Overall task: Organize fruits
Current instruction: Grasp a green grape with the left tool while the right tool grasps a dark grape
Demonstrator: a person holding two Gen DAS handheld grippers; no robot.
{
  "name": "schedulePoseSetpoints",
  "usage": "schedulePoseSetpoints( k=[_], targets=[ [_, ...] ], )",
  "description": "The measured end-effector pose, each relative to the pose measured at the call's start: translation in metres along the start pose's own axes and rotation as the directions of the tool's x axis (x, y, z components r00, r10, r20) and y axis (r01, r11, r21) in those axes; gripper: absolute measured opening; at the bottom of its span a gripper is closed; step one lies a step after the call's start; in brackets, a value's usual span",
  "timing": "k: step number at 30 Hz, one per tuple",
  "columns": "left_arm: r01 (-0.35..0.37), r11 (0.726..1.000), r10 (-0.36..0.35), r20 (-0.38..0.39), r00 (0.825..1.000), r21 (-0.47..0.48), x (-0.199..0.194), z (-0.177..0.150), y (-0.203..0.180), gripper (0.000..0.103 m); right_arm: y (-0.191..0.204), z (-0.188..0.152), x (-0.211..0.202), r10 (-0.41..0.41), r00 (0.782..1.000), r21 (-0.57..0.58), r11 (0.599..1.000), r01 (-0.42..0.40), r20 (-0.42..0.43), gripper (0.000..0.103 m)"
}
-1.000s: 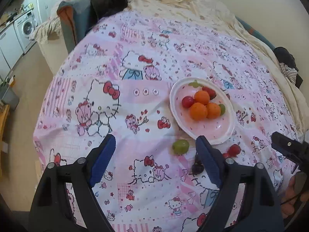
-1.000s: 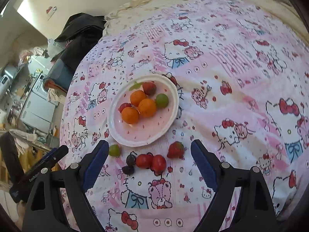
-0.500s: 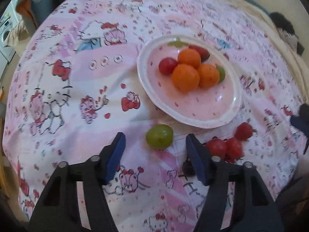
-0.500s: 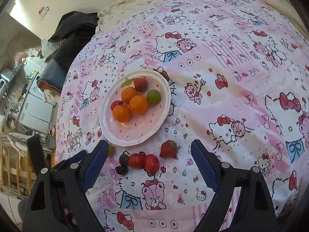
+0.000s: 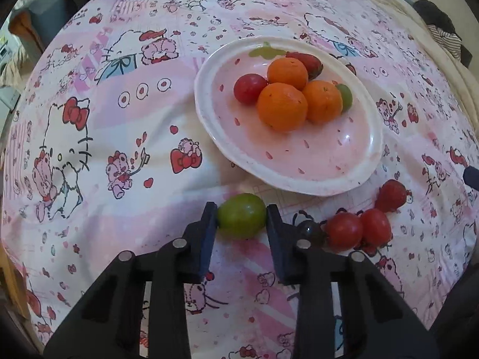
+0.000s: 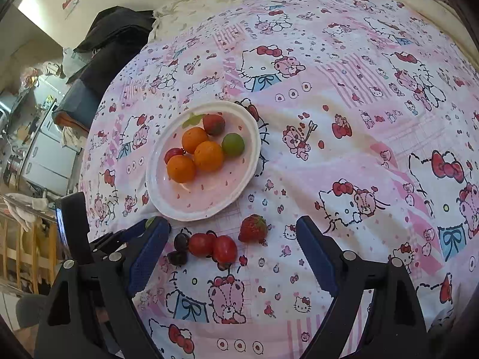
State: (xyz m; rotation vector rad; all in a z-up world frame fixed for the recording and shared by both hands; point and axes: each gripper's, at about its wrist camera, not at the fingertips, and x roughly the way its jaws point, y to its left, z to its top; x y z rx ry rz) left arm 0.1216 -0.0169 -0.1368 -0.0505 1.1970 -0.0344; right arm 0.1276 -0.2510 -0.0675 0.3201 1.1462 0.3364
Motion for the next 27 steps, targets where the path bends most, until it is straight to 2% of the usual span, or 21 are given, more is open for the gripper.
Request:
schedulePoseSetpoints(
  k=[3, 6, 11, 16, 21, 25, 27],
  targets=[
    [0.033, 0.999, -0.033, 0.002, 0.999, -0.037, -0.006, -0.001, 0.008, 0.029, 0.0, -0.002, -0.001, -0.012, 1.0, -0.003, 1.0, 0.012, 0.001, 0.089],
    [0.038, 0.997, -0.036, 0.021, 0.999, -0.073, -0.019, -0.003, 0.015, 0.029, -0.003, -0.003, 0.0, -0.015, 1.0, 0.006, 1.0, 0.016, -0.005, 0.089],
    [0.071, 0.99, -0.062, 0.075, 0.995, -0.126, -0.055, -0.006, 0.028, 0.029, -0.007, -0.009, 0.016, 0.021, 0.997, 0.034, 0.999, -0.019, -0.081, 0.088],
    [0.061, 0.989, -0.047, 0.1, 0.994, -0.137, -0.078, -0.008, 0.038, 0.029, 0.009, -0.014, 0.037, 0.051, 0.987, -0.01, 0.999, -0.053, -0.153, 0.074],
    [0.043, 0.989, -0.025, 0.125, 0.992, -0.144, -0.092, -0.012, 0.05, 0.029, 0.041, -0.023, 0.061, 0.135, 0.959, -0.051, 0.987, -0.152, -0.248, 0.049],
    [0.046, 0.985, -0.025, 0.131, 0.991, -0.167, -0.095, -0.014, 0.062, 0.029, 0.065, -0.035, 0.088, 0.097, 0.942, -0.083, 0.988, -0.13, -0.32, 0.048],
    [0.051, 0.983, -0.029, 0.128, 0.991, -0.177, -0.095, -0.014, 0.067, 0.029, 0.073, -0.039, 0.099, 0.075, 0.938, -0.094, 0.989, -0.113, -0.338, 0.044]
  ],
)
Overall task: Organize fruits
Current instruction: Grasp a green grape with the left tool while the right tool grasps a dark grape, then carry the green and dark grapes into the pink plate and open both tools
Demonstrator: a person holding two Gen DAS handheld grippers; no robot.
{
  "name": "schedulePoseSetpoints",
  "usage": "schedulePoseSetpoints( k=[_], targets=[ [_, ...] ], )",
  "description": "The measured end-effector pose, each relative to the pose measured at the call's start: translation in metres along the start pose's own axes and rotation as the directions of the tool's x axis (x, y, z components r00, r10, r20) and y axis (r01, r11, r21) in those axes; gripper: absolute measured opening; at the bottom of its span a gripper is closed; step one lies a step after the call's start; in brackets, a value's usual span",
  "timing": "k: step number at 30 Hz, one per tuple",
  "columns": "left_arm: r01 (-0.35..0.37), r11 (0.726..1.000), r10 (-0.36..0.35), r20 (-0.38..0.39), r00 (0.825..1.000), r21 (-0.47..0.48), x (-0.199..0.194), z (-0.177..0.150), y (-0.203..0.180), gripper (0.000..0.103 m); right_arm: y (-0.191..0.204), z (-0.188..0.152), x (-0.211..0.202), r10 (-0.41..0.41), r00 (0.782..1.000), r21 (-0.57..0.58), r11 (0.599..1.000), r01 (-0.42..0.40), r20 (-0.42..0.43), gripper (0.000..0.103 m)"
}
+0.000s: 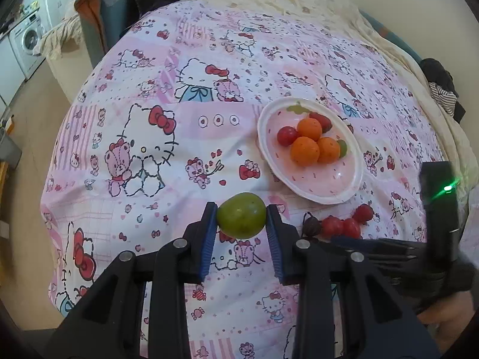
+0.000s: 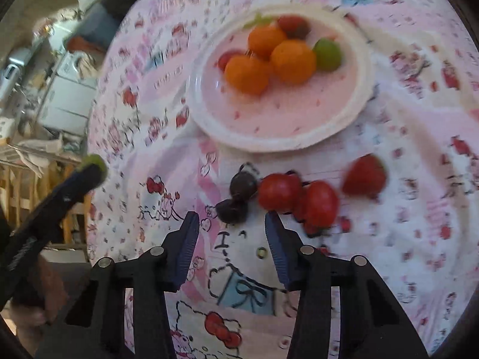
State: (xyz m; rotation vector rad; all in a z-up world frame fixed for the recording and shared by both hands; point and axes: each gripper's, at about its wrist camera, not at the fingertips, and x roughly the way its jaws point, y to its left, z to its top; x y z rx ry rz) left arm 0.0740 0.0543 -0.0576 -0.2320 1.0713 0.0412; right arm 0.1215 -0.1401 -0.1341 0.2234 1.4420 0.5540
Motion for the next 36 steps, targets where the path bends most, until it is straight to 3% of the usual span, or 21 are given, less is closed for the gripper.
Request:
schedulePoseSetpoints(
  k=[7, 10, 16, 23, 31, 36],
  targets=[
    [0.004, 1.0, -0.004, 0.001, 1.0, -0.016, 0.001, 0.001, 0.005, 0.029, 0.011, 0.002, 0.03, -0.113, 0.993, -0.036, 0.993, 0.112, -0.032, 0.04],
    [0.002, 1.0, -0.002, 0.002, 1.0, -0.016, 0.001, 0.001, 0.005, 0.029, 0.015, 0.003, 0.034, -0.139, 0.99, -0.066, 0.988, 0.137, -0.024, 0.029],
    [0.0, 1.0, 0.0, 0.009, 1.0, -0.01, 0.001, 0.002, 0.002, 0.029, 0.013, -0.002, 0.028, -0.11, 0.994, -0.097, 0.989, 0.107, -0.026, 0.028],
    [-0.013, 1.0, 0.013, 0.011, 1.0, 0.002, 0.003, 0.002, -0.006, 0.029, -0.004, -0.013, 0.003, -0.036, 0.999, -0.043, 0.998, 0.035, -0.012, 0.028],
    [-0.006, 0.999, 0.004, 0.036, 0.999, 0.039, 0.0, 0.005, -0.029, 0.029, -0.026, -0.019, -0.049, -0.004, 0.995, 0.009, 1.0, 0.003, 0.099, 0.028],
    [-0.007, 0.997, 0.002, 0.074, 0.997, 0.072, -0.007, 0.008, -0.04, 0.029, -0.039, -0.012, -0.092, 0.015, 0.971, 0.032, 0.999, -0.024, 0.24, 0.028]
  ],
)
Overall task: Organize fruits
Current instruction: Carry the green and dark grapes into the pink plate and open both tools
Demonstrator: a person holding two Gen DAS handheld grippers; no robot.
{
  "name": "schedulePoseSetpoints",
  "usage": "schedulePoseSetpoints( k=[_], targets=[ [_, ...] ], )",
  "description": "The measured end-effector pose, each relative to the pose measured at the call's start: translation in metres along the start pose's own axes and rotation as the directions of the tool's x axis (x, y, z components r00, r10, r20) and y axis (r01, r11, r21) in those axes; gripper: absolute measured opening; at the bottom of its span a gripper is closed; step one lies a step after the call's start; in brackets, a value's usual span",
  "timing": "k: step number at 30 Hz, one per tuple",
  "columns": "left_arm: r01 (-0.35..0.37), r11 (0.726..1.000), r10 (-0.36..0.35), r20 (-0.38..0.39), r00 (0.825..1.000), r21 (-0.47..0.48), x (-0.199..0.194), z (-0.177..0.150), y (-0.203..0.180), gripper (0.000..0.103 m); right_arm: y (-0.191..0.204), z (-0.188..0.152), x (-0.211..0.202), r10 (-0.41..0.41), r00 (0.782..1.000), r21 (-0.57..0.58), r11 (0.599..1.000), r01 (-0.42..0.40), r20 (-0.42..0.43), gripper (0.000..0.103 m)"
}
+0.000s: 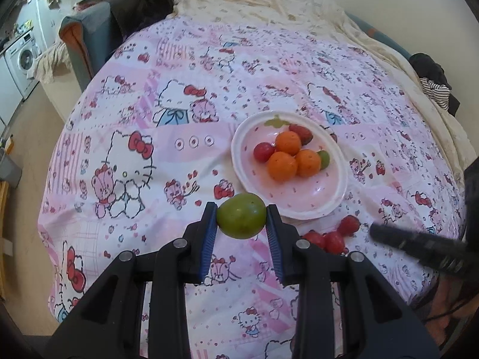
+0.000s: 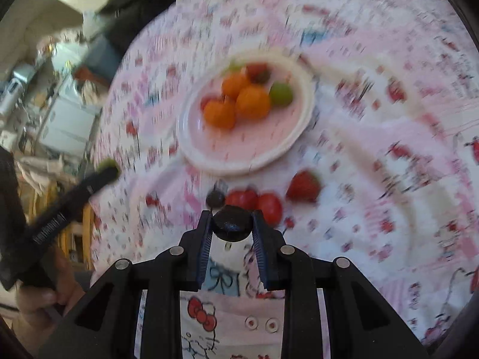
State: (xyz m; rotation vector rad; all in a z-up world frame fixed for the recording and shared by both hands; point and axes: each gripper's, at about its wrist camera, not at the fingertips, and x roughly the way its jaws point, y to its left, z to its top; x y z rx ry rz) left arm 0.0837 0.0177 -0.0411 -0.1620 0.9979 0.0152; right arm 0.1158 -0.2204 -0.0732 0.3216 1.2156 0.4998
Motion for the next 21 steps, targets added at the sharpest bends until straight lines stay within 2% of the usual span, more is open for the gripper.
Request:
schedulePoseSetpoints(
  k=[4, 9, 14, 19, 21],
  targets=[
    [-0.022, 0.999, 0.02, 0.04, 0.999, 0.031, -0.007, 0.007, -0.003, 0.029, 0.0, 0.021, -0.023, 0.013, 0.995, -0.008, 1.0, -0.012, 0.094, 0.028],
    [-0.043, 0.998, 0.04, 0.055, 0.998, 0.054, -0.005, 0.02, -0.001, 0.029, 0.002, 0.048, -0.028, 0.027, 0.989, -0.029, 0.999, -0.023, 0.149, 0.028],
    [-0.07, 0.994, 0.065, 0.064, 0.996, 0.078, 0.005, 0.039, 0.0, 0.029, -0.003, 0.07, -0.018, 0.028, 0.988, -0.033, 0.999, -0.023, 0.151, 0.028],
    [-0.046, 0.997, 0.044, 0.027, 0.999, 0.058, 0.026, 0.05, 0.002, 0.029, -0.016, 0.087, 0.002, 0.029, 0.991, -0.011, 1.0, -0.028, 0.128, 0.028],
    [0.009, 0.999, -0.009, -0.004, 1.0, 0.045, 0.04, 0.054, 0.003, 0.029, -0.021, 0.092, 0.011, 0.015, 0.993, -0.016, 1.0, -0.013, 0.119, 0.028]
  ],
)
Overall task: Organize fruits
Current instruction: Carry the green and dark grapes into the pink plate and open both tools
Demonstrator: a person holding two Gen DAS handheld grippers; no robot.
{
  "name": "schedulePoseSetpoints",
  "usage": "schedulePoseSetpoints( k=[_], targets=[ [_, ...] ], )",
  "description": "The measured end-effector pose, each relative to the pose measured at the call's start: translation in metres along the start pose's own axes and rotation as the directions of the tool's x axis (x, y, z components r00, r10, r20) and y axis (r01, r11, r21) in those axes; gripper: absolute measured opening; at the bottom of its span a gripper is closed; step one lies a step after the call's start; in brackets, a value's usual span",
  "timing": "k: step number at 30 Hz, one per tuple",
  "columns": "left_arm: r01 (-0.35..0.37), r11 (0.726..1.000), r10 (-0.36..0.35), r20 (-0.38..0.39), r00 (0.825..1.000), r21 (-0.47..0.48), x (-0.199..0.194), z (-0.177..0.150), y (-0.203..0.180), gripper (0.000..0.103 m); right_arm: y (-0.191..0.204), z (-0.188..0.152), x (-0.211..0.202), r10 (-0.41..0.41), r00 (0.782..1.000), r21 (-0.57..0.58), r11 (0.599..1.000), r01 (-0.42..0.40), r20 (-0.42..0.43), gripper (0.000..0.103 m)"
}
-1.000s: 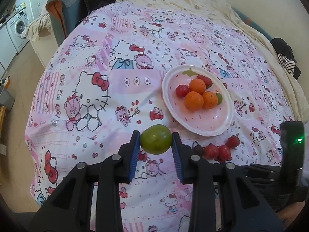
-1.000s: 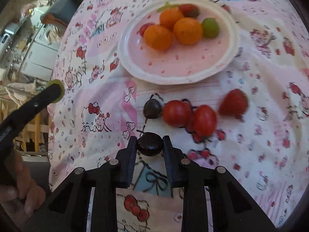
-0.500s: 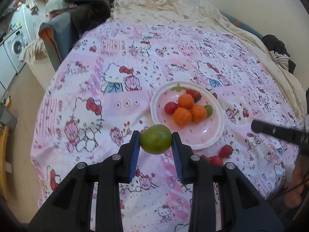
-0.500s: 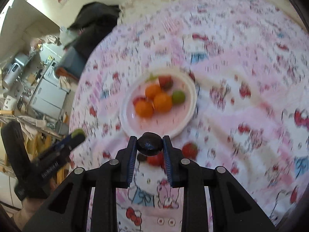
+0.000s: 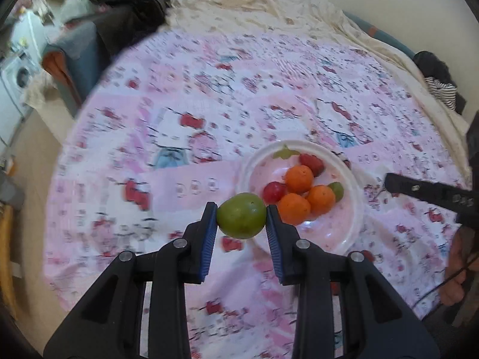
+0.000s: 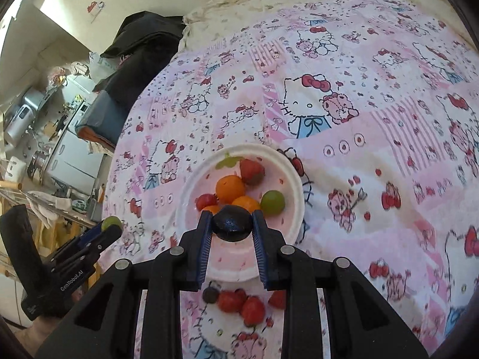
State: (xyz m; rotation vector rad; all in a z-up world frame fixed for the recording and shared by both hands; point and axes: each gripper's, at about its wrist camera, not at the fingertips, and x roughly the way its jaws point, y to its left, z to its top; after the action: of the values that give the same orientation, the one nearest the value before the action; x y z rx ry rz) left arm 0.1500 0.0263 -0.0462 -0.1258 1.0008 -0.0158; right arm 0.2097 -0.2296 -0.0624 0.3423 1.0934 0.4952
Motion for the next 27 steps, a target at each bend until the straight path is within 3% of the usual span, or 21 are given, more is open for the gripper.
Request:
schedulePoseSetpoints(
  k=[9, 18, 27],
  targets=[
    [-0.009, 0.998, 0.013, -0.058, 0.998, 0.068, 0.047, -0.005, -0.018, 0.029, -0.012, -0.009, 0.049, -0.015, 0.993, 0.002, 1.0, 0.015, -0.12, 0.028],
    [-0.027, 0.993, 0.039, -0.103, 0.994, 0.116, 0.076, -0.019, -0.028, 0.029, -0.014, -0.016, 0.068, -0.055, 0.985, -0.036, 0.998, 0.049, -0.165, 0.028],
    [-0.041, 0.987, 0.057, -0.096, 0.994, 0.154, 0.08, -0.018, -0.037, 0.029, -0.022, -0.019, 0.078, -0.083, 0.977, -0.03, 0.996, 0.078, -0.198, 0.03]
  ],
)
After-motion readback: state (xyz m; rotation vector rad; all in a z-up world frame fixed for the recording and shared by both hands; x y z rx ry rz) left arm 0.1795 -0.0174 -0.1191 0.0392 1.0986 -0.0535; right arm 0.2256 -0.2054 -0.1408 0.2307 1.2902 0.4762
